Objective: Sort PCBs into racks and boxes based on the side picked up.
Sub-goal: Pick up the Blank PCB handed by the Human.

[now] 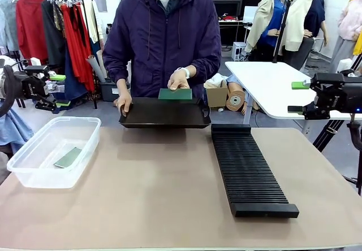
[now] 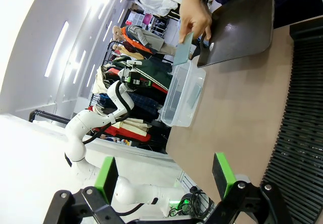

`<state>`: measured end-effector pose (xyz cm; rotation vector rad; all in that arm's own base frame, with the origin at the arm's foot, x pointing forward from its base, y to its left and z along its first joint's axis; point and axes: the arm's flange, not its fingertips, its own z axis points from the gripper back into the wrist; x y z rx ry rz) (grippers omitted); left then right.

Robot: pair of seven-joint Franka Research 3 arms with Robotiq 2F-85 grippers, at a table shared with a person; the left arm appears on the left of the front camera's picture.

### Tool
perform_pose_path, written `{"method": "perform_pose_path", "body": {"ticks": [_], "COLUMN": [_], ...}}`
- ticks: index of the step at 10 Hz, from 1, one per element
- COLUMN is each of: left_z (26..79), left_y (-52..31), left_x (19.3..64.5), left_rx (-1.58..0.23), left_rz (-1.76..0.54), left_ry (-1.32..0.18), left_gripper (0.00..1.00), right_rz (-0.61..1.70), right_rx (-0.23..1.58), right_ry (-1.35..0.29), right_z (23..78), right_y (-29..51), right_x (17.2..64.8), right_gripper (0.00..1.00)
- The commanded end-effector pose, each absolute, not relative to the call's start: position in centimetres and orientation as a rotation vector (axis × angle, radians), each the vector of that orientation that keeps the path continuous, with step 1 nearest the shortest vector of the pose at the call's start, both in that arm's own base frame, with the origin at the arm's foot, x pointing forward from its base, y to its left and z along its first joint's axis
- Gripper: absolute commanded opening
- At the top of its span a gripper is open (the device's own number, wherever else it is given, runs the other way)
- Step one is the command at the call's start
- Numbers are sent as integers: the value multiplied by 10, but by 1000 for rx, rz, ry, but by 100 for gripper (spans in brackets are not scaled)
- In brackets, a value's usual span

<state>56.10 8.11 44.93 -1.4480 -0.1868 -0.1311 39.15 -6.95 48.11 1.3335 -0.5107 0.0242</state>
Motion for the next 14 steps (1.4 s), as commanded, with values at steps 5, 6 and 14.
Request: {"method": "perform_pose_path", "body": {"ticks": [5,6,14], "left_z": [452,452,452], "left_y": [82,82,82], "left_x": [560,560,560], "left_rx": [-1450,-1450,-1450], "left_rz": [-139,-139,-139], "left_ry": [-193,-193,-193], "left_gripper": [100,100,100], "right_rz": [23,23,23], "right_rx": [1350,1350,1350], "right_ry": [-523,-523,-523], "right_z": [484,484,484], "right_y": [-68,-68,-68], "right_x": [393,393,393], "right_gripper": [100,100,100]}}
